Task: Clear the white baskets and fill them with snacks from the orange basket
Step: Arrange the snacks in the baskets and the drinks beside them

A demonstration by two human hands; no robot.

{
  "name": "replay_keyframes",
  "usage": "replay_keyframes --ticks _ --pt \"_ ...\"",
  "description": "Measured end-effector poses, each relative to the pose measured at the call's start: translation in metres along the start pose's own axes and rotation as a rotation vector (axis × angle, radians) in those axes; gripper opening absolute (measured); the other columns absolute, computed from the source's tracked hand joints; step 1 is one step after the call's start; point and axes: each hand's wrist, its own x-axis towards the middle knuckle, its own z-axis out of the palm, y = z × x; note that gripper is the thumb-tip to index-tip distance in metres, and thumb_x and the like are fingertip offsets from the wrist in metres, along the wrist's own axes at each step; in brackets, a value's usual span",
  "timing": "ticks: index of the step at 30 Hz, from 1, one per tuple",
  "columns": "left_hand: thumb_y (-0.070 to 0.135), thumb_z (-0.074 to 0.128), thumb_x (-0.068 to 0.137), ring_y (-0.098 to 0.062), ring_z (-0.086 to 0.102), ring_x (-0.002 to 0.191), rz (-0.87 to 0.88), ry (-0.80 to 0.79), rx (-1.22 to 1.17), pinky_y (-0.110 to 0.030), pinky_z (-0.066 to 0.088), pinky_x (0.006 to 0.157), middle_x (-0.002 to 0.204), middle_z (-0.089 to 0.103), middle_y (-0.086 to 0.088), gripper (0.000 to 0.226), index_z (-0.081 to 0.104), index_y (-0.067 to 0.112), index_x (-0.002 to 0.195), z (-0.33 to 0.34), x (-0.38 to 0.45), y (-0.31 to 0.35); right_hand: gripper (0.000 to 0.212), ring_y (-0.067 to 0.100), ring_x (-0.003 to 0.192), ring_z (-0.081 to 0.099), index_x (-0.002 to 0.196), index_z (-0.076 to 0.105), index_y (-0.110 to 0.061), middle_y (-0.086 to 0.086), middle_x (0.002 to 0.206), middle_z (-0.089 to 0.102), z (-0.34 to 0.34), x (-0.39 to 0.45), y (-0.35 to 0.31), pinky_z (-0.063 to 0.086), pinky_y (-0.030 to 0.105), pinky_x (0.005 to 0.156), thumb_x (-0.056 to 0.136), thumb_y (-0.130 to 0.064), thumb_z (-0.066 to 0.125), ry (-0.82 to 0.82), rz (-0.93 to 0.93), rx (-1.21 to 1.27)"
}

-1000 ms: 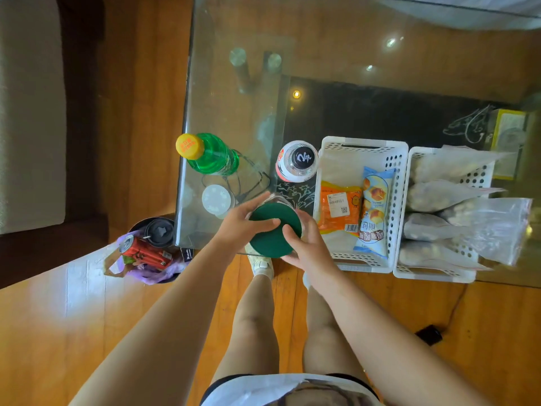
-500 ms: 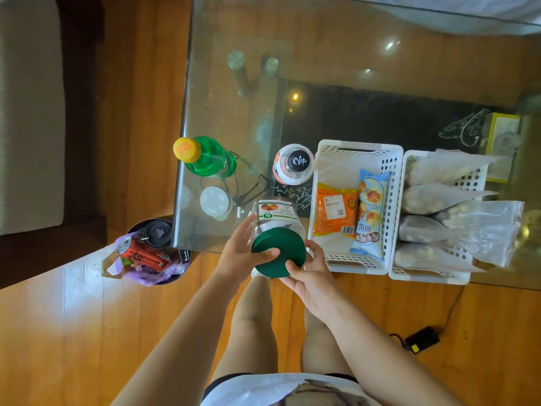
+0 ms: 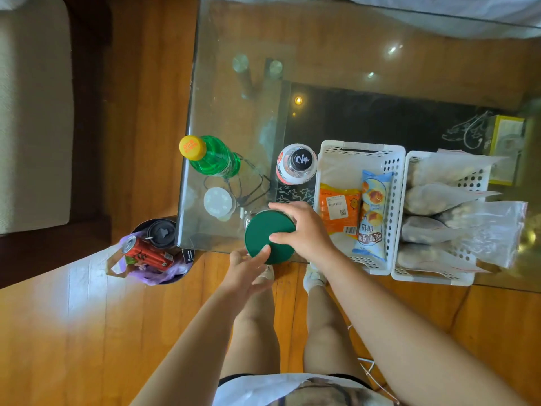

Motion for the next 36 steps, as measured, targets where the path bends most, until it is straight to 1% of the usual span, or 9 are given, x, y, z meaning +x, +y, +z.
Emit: replay_keyframes --ticks 3,6,11,15,20,28,31,33,36 --pt "0.005 0.077 0.071 -0.03 0.042 0.129 0.227 0.075 0.226 -0.042 0.052 0.083 0.143 0.038 -0.01 0.089 0.022 0.025 0.138 -0.005 0.003 0.028 0.057 0.015 0.121 0.049 0.123 0.048 -0.021 0.0 0.132 0.054 -0.011 0.005 0.001 0.036 0.024 0.092 0.074 -0.009 0.074 -0.06 0.085 0.129" --pt "0.011 0.08 0.068 -0.026 0.027 0.139 0.446 0.009 0.648 -0.052 0.037 0.107 0.152 0.027 -0.003 0.095 0.026 0.035 0.142 0.004 0.004 0.06 0.054 0.018 0.116 0.051 0.123 0.046 -0.017 0.005 0.13 0.053 -0.023 0.005 0.005 0.04 0.026 0.086 0.077 -0.021 0.073 0.084 0.221 0.196" --pt "0.025 0.072 0.077 -0.018 0.045 0.113 0.439 -0.056 1.033 -0.03 0.043 0.088 0.136 0.049 -0.002 0.067 0.041 0.04 0.135 0.019 0.013 0.073 0.081 0.008 0.122 0.038 0.14 0.031 -0.031 0.002 0.142 0.033 -0.046 0.01 -0.019 0.031 0.007 0.087 0.073 -0.019 0.075 0.329 -0.137 0.063" --pt "0.03 0.072 0.078 -0.024 0.052 0.109 0.434 0.104 0.616 -0.04 0.05 0.093 0.117 0.055 -0.001 0.063 0.044 0.038 0.135 0.017 0.007 0.052 0.055 0.019 0.128 0.042 0.127 0.051 -0.025 0.003 0.14 0.043 -0.059 0.026 -0.04 0.036 0.029 0.101 0.076 -0.011 0.069 0.238 -0.285 -0.122" --pt "0.029 0.07 0.081 -0.028 0.051 0.117 0.371 0.223 0.198 -0.052 0.049 0.095 0.117 0.048 0.004 0.066 0.039 0.037 0.138 0.034 -0.001 0.019 0.034 0.025 0.103 0.057 0.108 0.059 -0.018 0.006 0.119 0.062 -0.073 0.029 -0.048 0.046 0.031 0.082 0.077 -0.005 0.062 0.209 -0.292 -0.213" --pt "0.025 0.066 0.084 -0.03 0.047 0.123 0.312 0.195 0.071 -0.053 0.05 0.093 0.137 0.045 -0.003 0.065 0.035 0.036 0.14 0.049 -0.002 0.013 0.036 0.033 0.103 0.058 0.112 0.057 -0.021 0.013 0.115 0.062 -0.078 0.021 -0.04 0.052 0.046 0.085 0.08 -0.006 0.062 0.205 -0.258 -0.345" --pt "0.035 0.069 0.081 -0.03 0.038 0.132 0.266 0.215 0.138 -0.055 0.039 0.103 0.148 0.033 -0.005 0.08 0.022 0.03 0.145 0.042 -0.004 0.022 0.037 0.032 0.105 0.058 0.114 0.056 -0.02 0.013 0.116 0.062 -0.077 0.019 -0.038 0.054 0.046 0.085 0.08 -0.006 0.063 0.231 -0.246 -0.35" --pt "0.041 0.074 0.073 -0.028 0.029 0.139 0.346 0.321 0.127 -0.049 0.027 0.112 0.155 0.023 -0.005 0.1 0.01 0.026 0.149 0.029 -0.01 0.046 0.038 0.031 0.106 0.058 0.115 0.056 -0.02 0.012 0.117 0.062 -0.077 0.018 -0.038 0.054 0.044 0.085 0.081 -0.006 0.063 0.236 -0.241 -0.342" --pt "0.035 0.081 0.067 -0.016 0.013 0.144 0.738 0.41 0.151 -0.037 0.016 0.112 0.159 0.007 0.0 0.112 0.004 0.03 0.148 0.002 -0.026 0.105 0.037 0.029 0.107 0.058 0.115 0.055 -0.02 0.011 0.118 0.061 -0.077 0.016 -0.037 0.052 0.039 0.085 0.081 -0.007 0.063 0.224 -0.234 -0.313"
